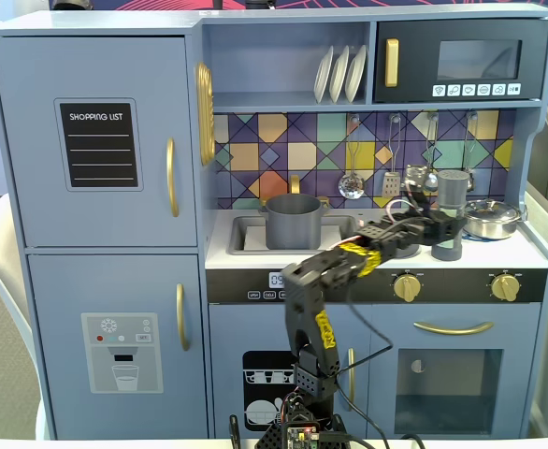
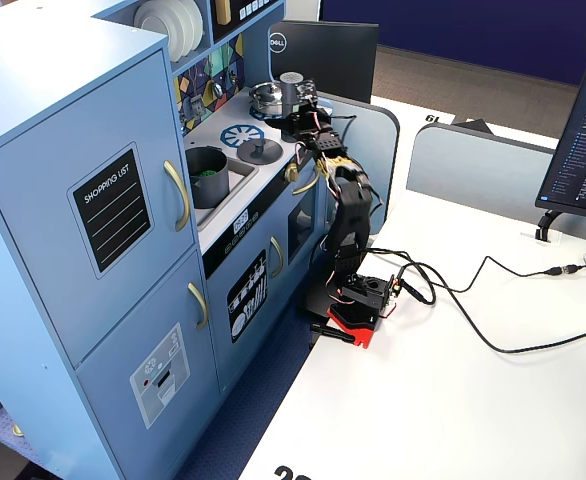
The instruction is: Put salt in the gray recipient
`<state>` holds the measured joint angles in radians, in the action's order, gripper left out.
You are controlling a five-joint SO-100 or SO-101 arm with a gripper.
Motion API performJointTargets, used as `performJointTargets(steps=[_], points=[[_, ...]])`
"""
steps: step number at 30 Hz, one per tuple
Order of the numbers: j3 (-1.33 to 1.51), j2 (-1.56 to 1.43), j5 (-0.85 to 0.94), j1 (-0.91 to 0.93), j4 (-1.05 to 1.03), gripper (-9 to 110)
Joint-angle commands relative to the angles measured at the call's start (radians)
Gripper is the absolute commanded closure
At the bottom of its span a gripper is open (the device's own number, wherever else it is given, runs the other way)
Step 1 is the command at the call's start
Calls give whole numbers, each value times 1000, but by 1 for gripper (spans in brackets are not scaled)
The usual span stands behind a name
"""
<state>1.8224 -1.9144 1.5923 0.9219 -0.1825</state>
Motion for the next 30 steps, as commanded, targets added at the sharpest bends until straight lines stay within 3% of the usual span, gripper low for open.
performJointTargets(steps=[1, 6, 8, 12, 21, 25, 30], points=[[130, -393, 31, 15, -186, 42], [308, -787, 75, -98, -696, 66], [370, -904, 126, -238, -922, 88], [575, -1057, -8, -557, -1094, 100], [1215, -1198, -123, -854, -830, 101], [1295, -1302, -196, -957, -925, 101], [1295, -1304, -164, -957, -1066, 101]])
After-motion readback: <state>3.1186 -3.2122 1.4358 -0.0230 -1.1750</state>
